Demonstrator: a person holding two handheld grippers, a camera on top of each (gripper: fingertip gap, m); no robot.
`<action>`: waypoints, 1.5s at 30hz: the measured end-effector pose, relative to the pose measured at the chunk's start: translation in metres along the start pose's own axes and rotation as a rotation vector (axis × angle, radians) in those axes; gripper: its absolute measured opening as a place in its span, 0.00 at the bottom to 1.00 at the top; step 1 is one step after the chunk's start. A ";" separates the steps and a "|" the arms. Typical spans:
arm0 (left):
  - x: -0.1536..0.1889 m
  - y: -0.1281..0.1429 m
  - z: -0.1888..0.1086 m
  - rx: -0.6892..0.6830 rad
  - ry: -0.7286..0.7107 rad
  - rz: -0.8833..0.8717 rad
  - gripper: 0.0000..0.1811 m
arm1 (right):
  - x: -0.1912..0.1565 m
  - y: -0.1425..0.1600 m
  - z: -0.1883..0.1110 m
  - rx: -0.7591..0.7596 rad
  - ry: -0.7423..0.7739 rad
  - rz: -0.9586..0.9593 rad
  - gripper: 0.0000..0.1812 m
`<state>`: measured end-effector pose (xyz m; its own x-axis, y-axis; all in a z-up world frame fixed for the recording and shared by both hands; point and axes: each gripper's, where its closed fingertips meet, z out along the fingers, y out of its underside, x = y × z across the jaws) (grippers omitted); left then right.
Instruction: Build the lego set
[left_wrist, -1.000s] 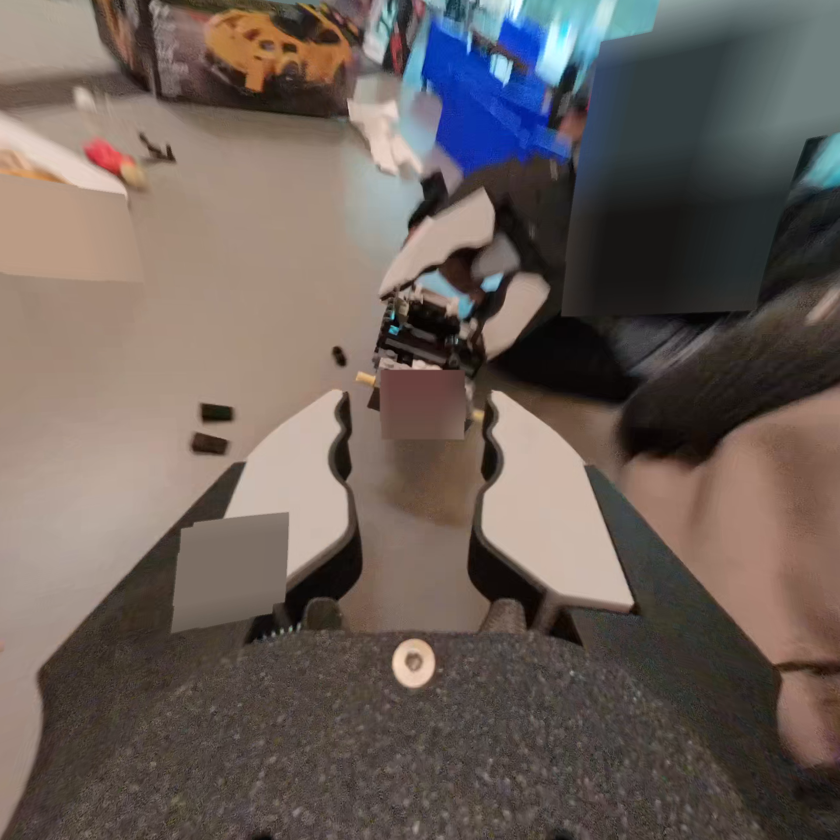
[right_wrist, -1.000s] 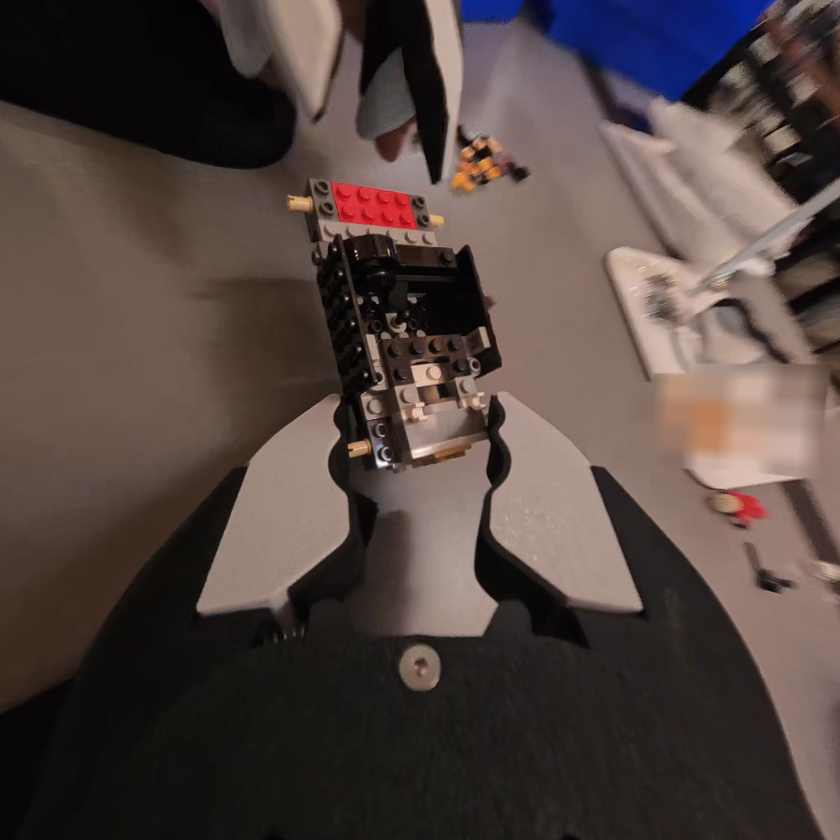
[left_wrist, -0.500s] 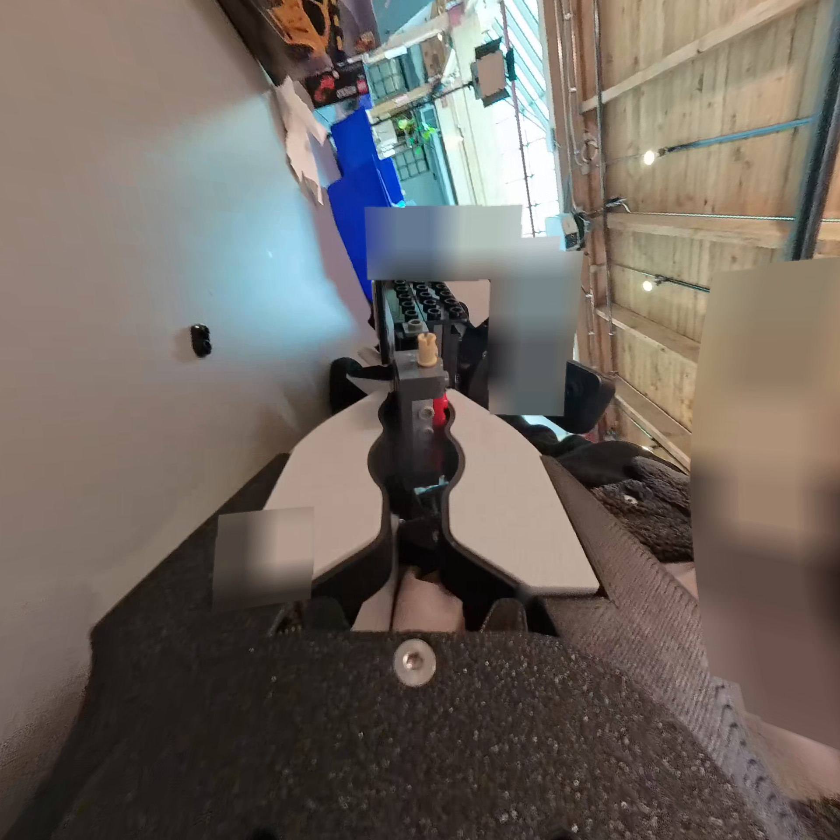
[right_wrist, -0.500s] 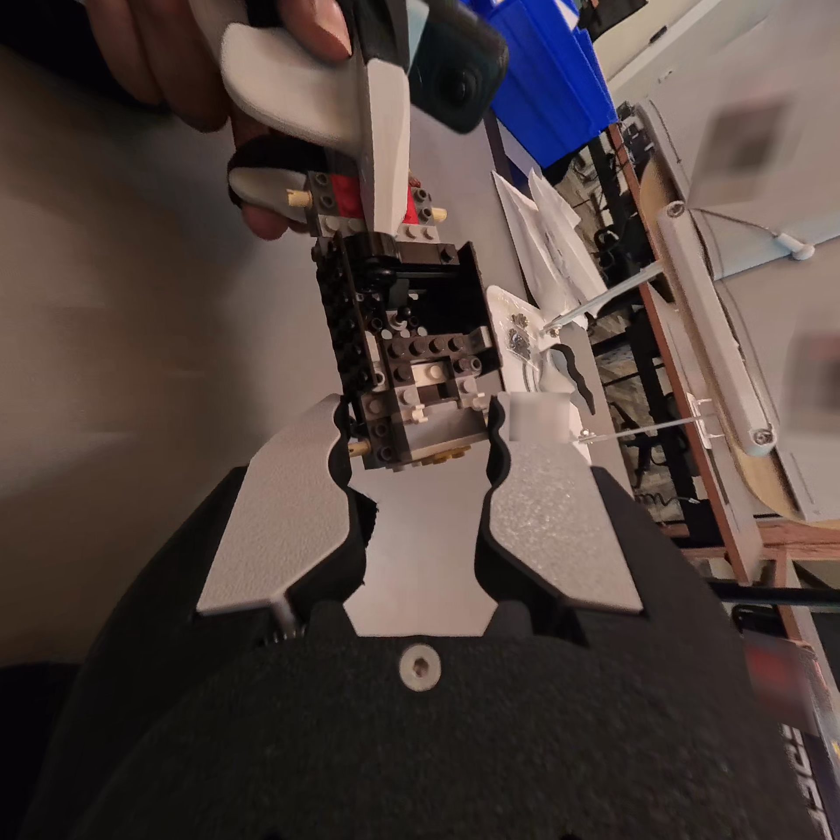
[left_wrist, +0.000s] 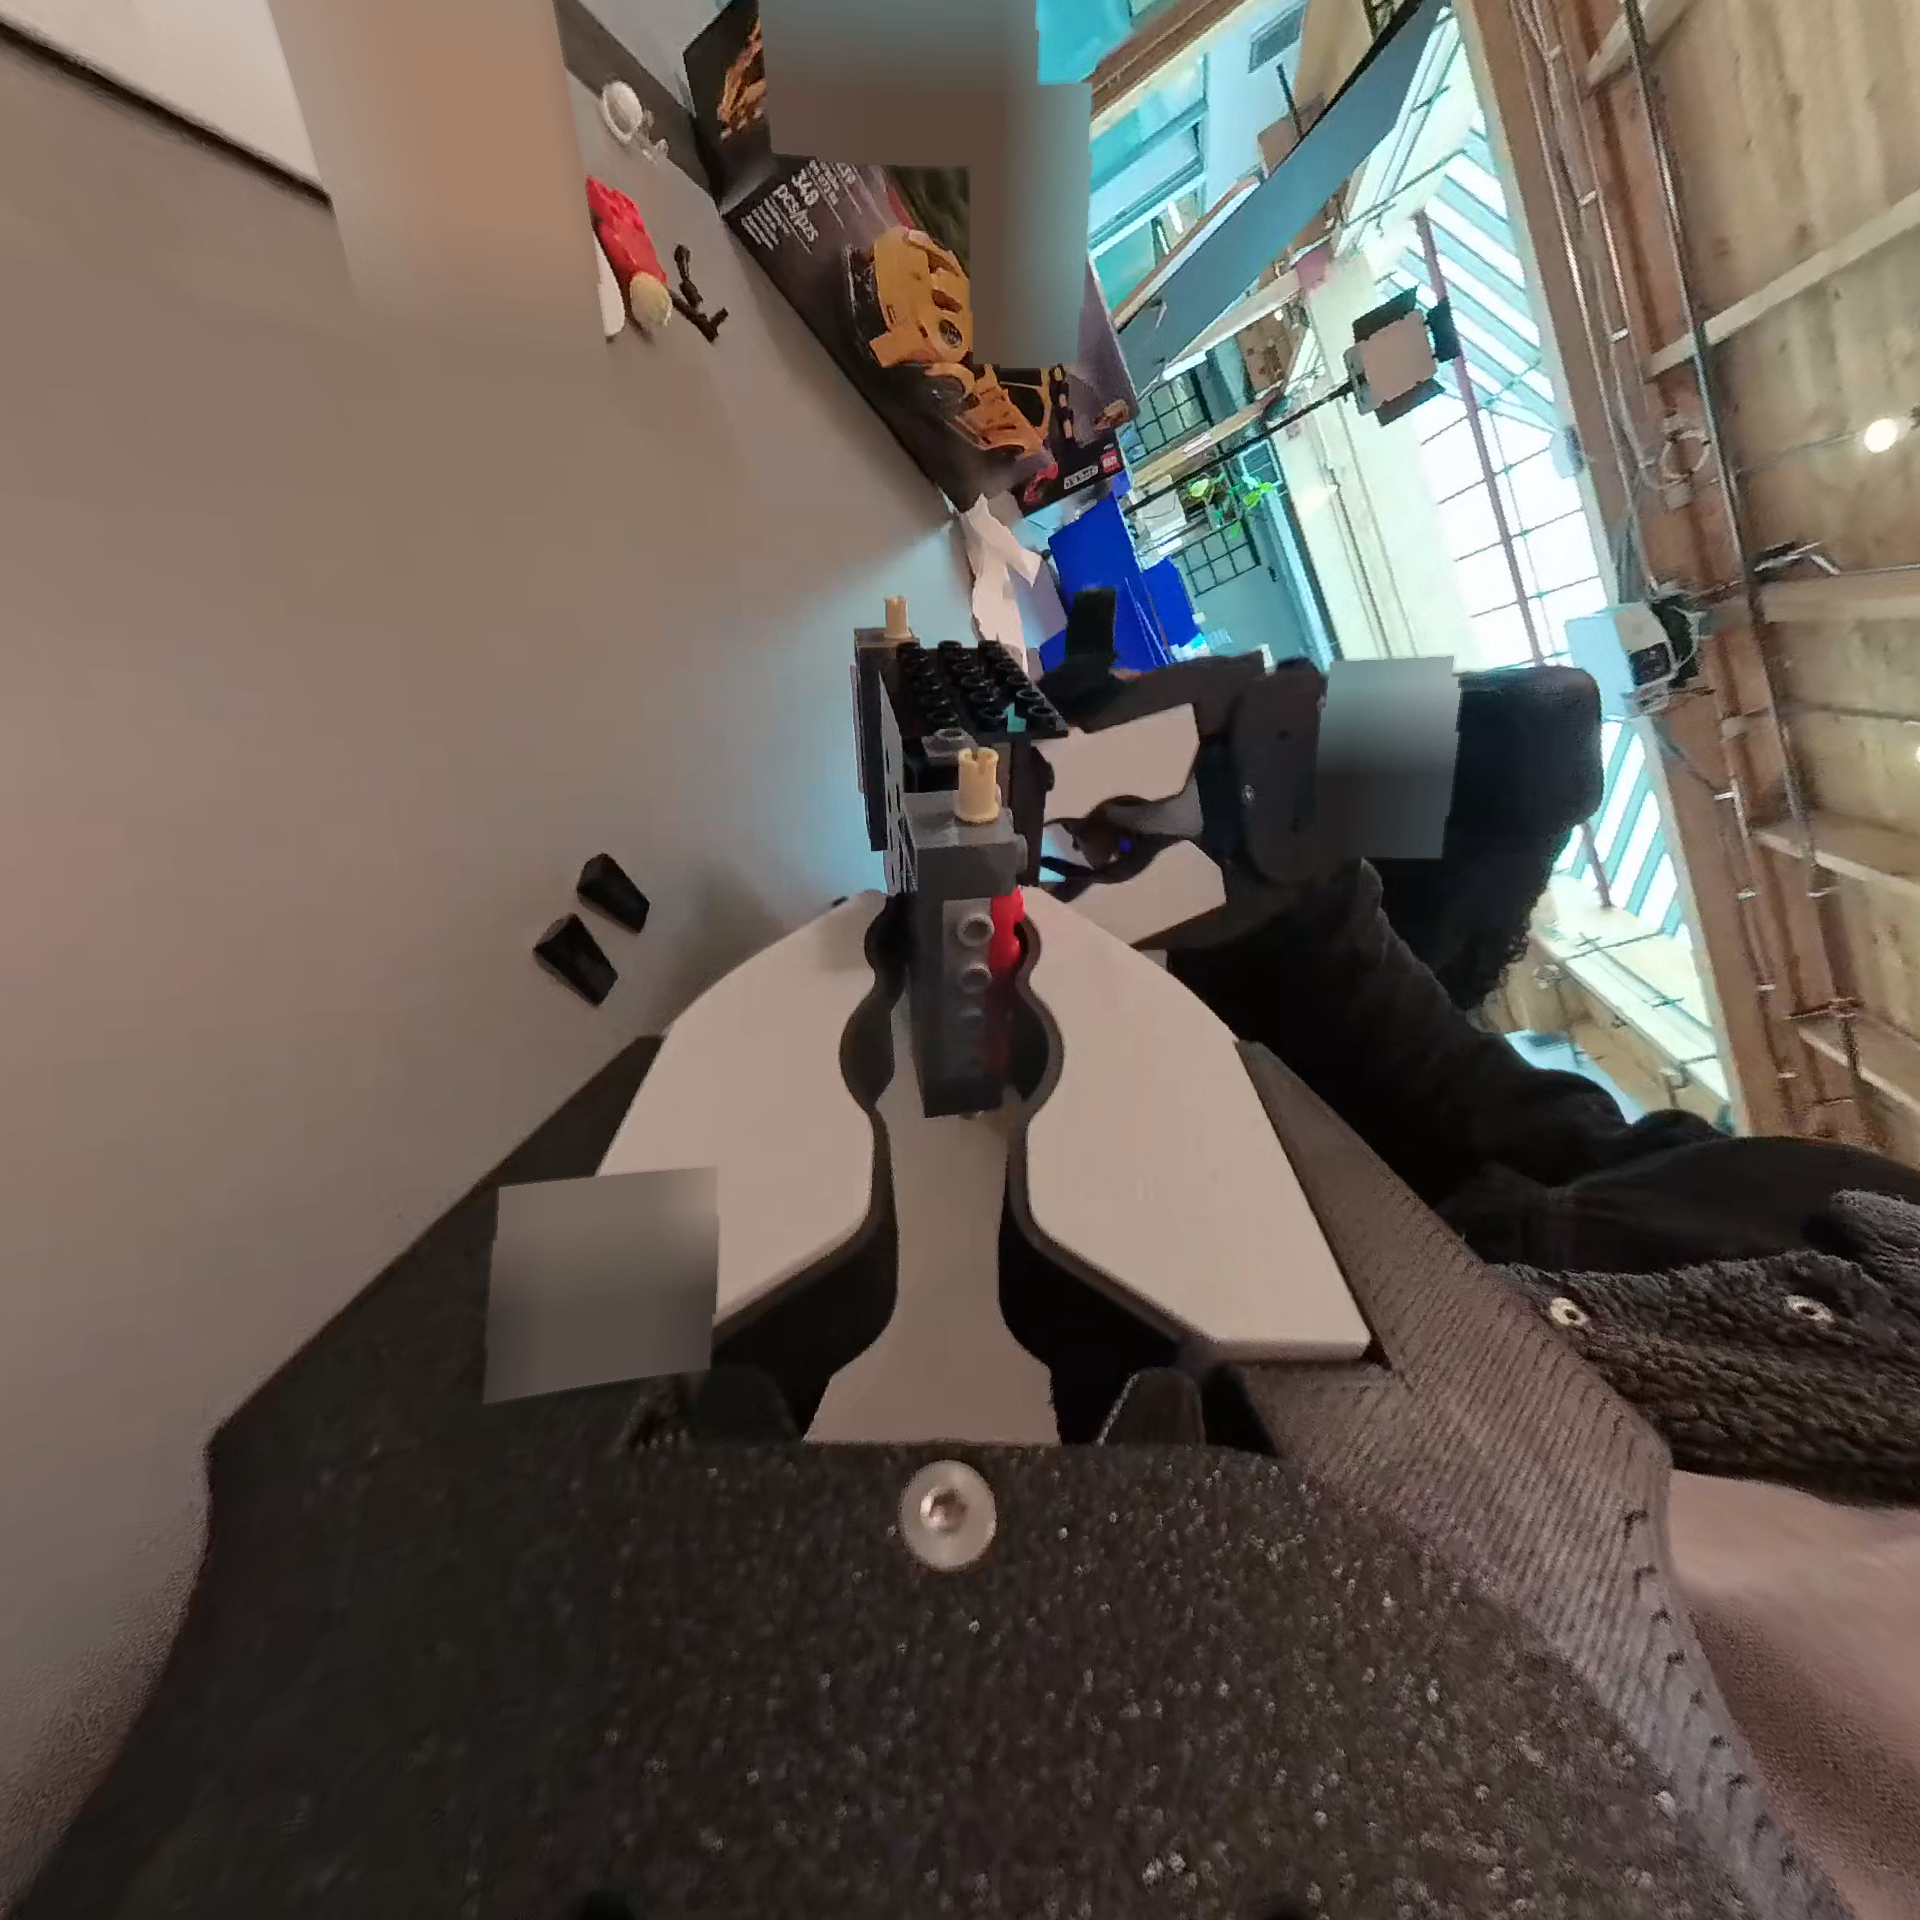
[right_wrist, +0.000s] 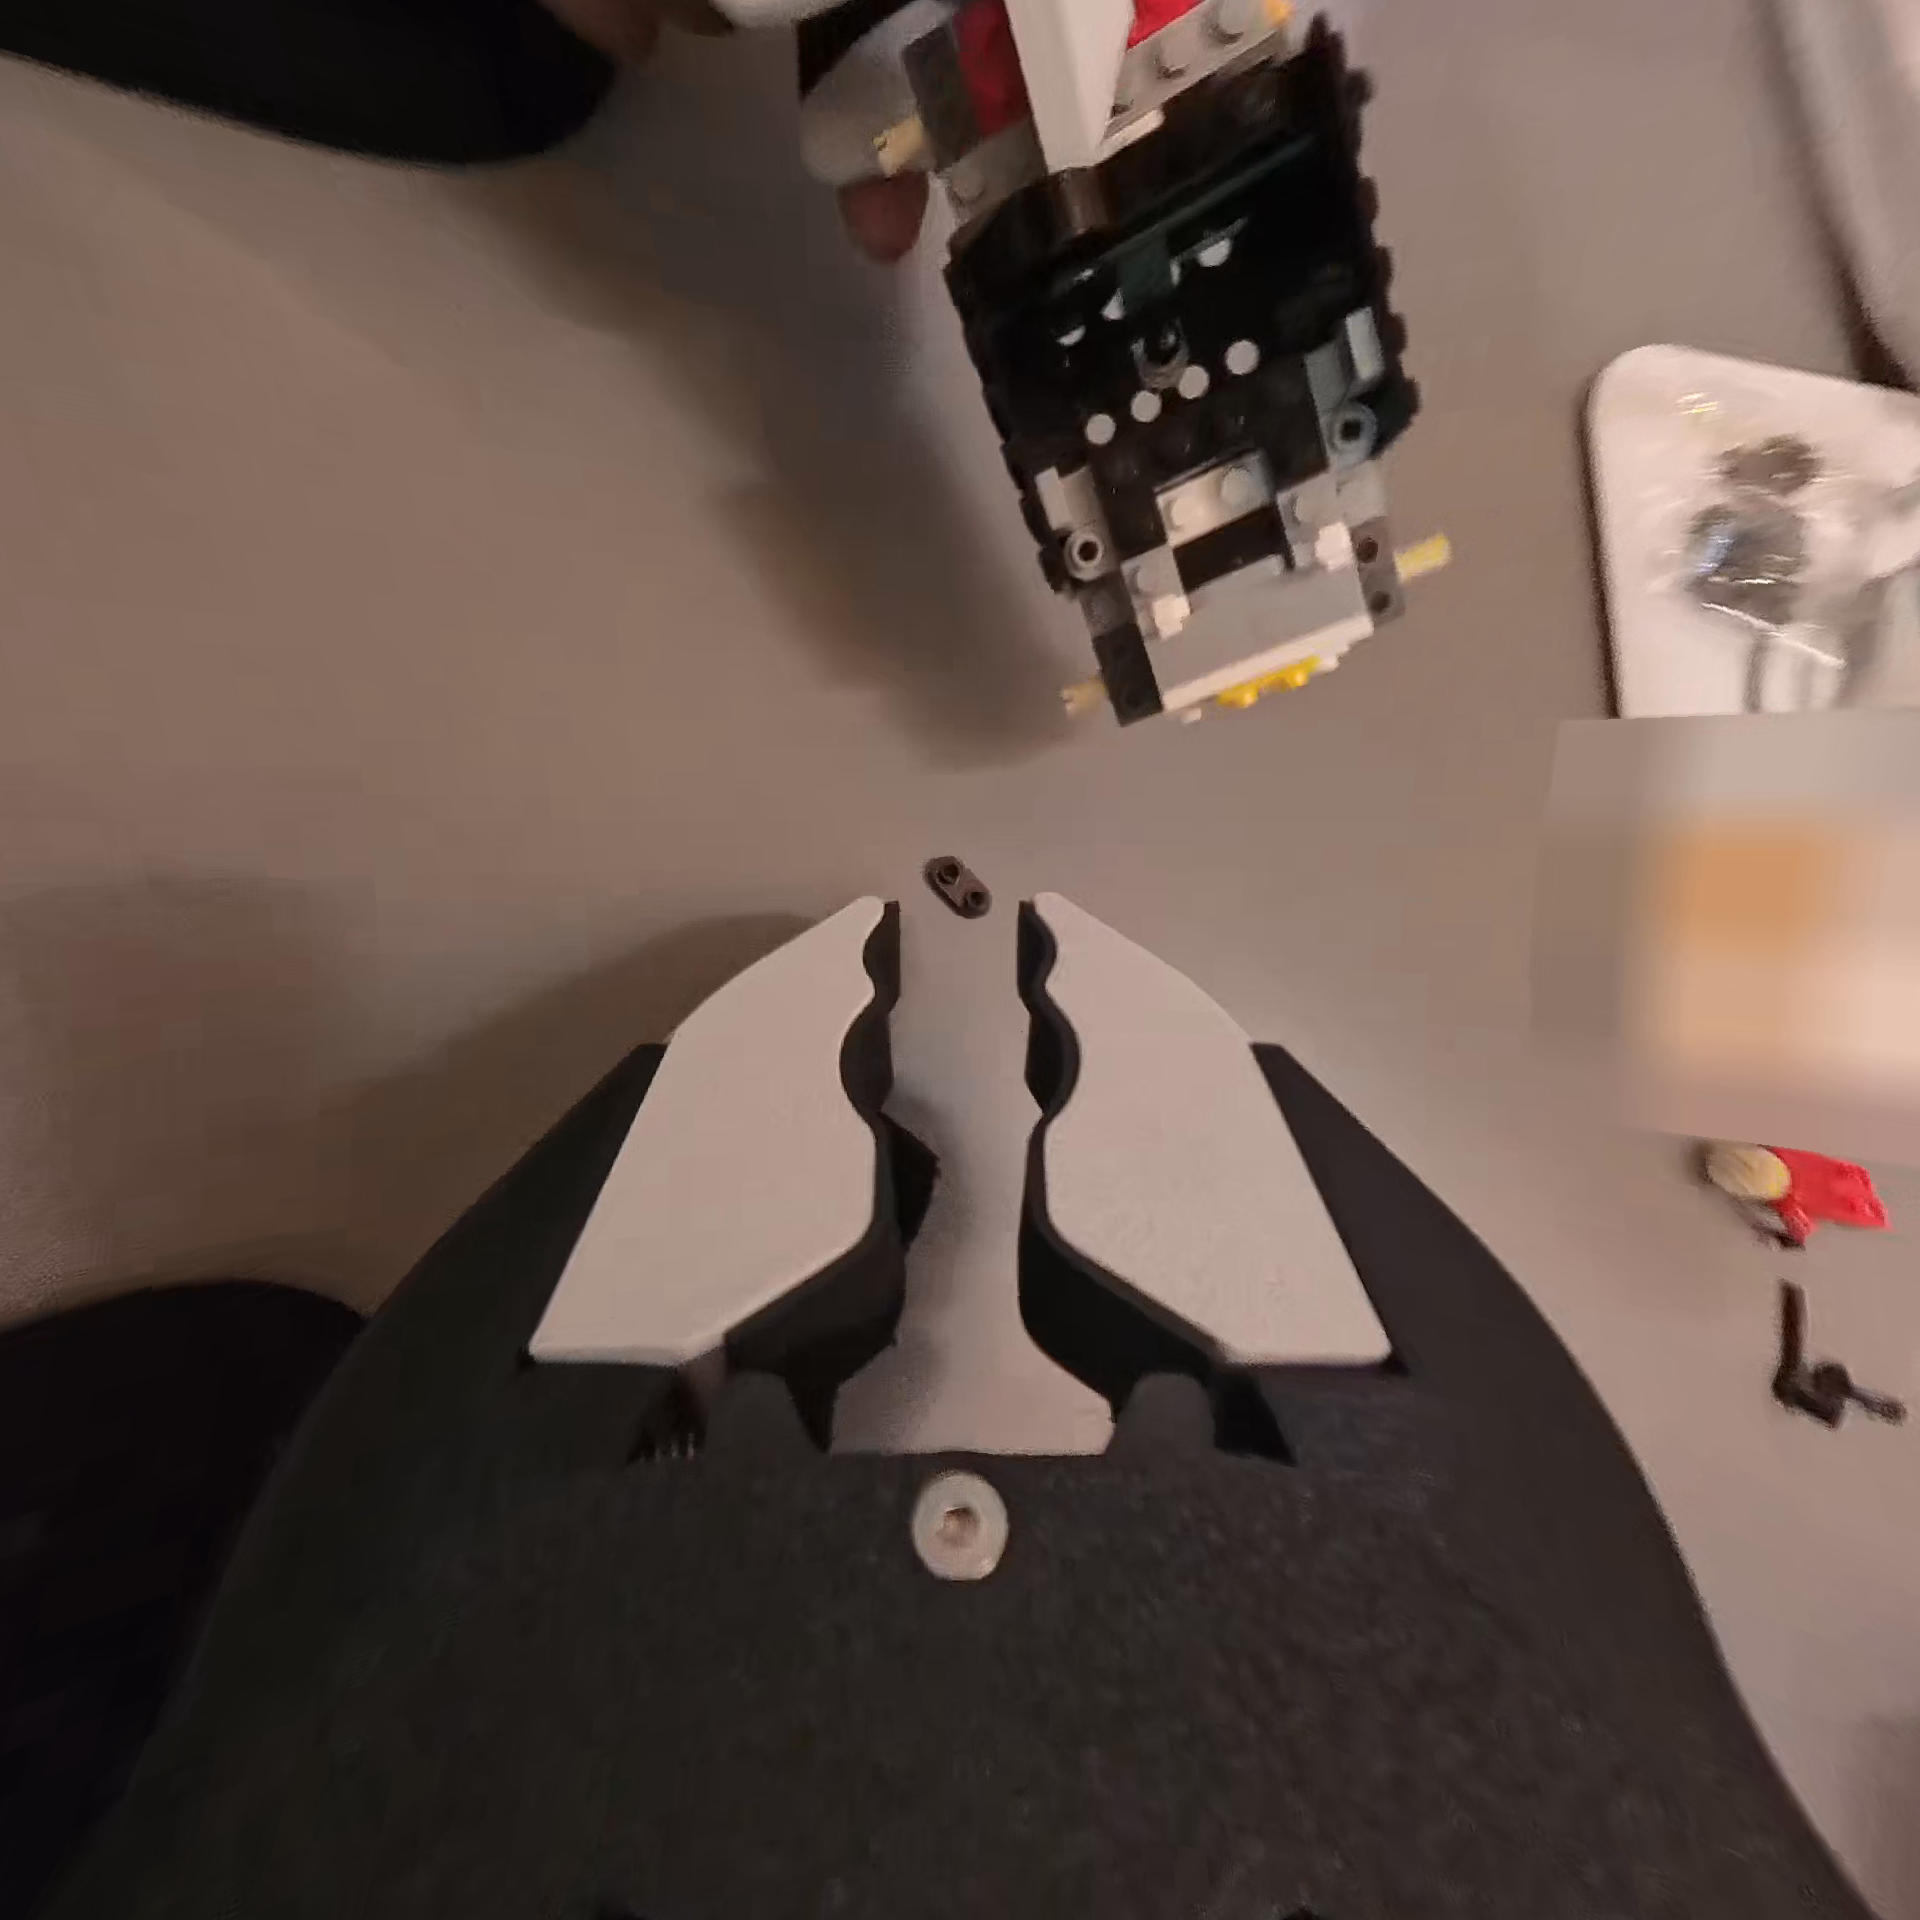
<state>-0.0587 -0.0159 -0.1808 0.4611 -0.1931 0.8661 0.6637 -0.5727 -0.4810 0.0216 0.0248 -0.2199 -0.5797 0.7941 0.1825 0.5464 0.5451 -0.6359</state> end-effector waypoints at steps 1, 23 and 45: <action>-0.001 0.001 0.000 -0.003 0.008 -0.015 0.10 | 0.002 0.001 0.005 -0.041 -0.028 -0.018 0.12; 0.006 -0.013 -0.005 0.116 0.129 -0.196 0.10 | 0.053 -0.079 -0.021 0.066 0.183 0.328 0.04; 0.008 0.010 0.010 0.360 0.108 -0.432 0.10 | 0.045 -0.073 0.011 -0.032 0.171 0.710 0.04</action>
<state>-0.0424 -0.0152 -0.1800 0.0530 -0.0926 0.9943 0.9462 -0.3135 -0.0797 -0.0512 0.0173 -0.1737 0.0221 0.9885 -0.1495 0.7744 -0.1115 -0.6228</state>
